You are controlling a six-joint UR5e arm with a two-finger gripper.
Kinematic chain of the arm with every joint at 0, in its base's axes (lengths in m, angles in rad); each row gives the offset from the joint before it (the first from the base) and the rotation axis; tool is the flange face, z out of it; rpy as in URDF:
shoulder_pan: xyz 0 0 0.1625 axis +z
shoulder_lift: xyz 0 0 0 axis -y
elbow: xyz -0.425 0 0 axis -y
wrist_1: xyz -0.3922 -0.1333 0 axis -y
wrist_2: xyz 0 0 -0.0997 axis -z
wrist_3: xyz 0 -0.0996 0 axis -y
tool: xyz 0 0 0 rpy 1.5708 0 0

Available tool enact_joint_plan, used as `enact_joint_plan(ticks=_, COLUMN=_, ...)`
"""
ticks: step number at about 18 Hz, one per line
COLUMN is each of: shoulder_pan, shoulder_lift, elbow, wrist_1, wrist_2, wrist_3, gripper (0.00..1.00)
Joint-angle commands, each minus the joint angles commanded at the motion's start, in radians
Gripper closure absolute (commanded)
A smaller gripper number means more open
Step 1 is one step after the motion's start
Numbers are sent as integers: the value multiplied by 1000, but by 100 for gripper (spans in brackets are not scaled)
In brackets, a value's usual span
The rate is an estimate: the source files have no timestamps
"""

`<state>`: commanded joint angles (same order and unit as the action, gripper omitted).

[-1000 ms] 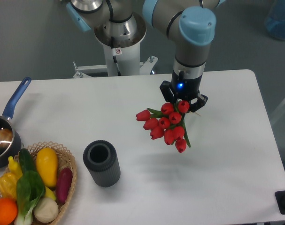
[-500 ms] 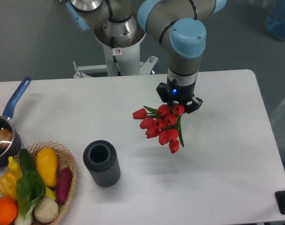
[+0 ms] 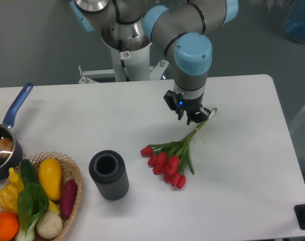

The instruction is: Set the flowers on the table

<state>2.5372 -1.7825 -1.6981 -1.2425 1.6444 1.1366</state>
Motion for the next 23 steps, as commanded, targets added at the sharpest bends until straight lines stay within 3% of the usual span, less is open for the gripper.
enact_joint_plan(ticks=2, shoulder_pan=0, shoulder_lift=0, elbow=1, wrist_1=3, wrist_2=0, wrist_3=0, gripper=62)
enact_joint_plan(ticks=3, shoulder_pan=0, shoulder_lift=0, elbow=2, wrist_1=8, wrist_2=-2, wrist_3=0, gripper=56)
enact_joint_plan(ticks=5, shoulder_pan=2, shoulder_lift=2, elbow=6, wrist_1=17, wrist_2=-17, wrist_3=0, gripper=24)
enact_joint_plan(ticks=7, shoulder_pan=2, shoulder_lift=0, elbow=14, wrist_1=18, wrist_2=-17, wrist_3=0, gripper=2)
enact_joint_plan(ticks=12, shoulder_pan=0, shoulder_lift=11, elbow=15, wrist_1=41, wrist_2=-17, wrist_3=-9, gripper=0)
enact_joint_plan(ticks=17, shoulder_pan=0, shoulder_lift=21, elbow=50, wrist_1=115, wrist_2=-28, wrist_3=-11, gripper=0)
enact_joint_plan(ticks=20, shoulder_pan=0, shoulder_lift=23, elbow=103, wrist_1=115, wrist_2=-28, wrist_3=-11, gripper=0)
enact_joint_plan(ticks=23, shoulder_pan=6, shoulder_lift=23, elbow=109, wrist_1=117, wrist_2=-46, wrist_3=-9, gripper=0)
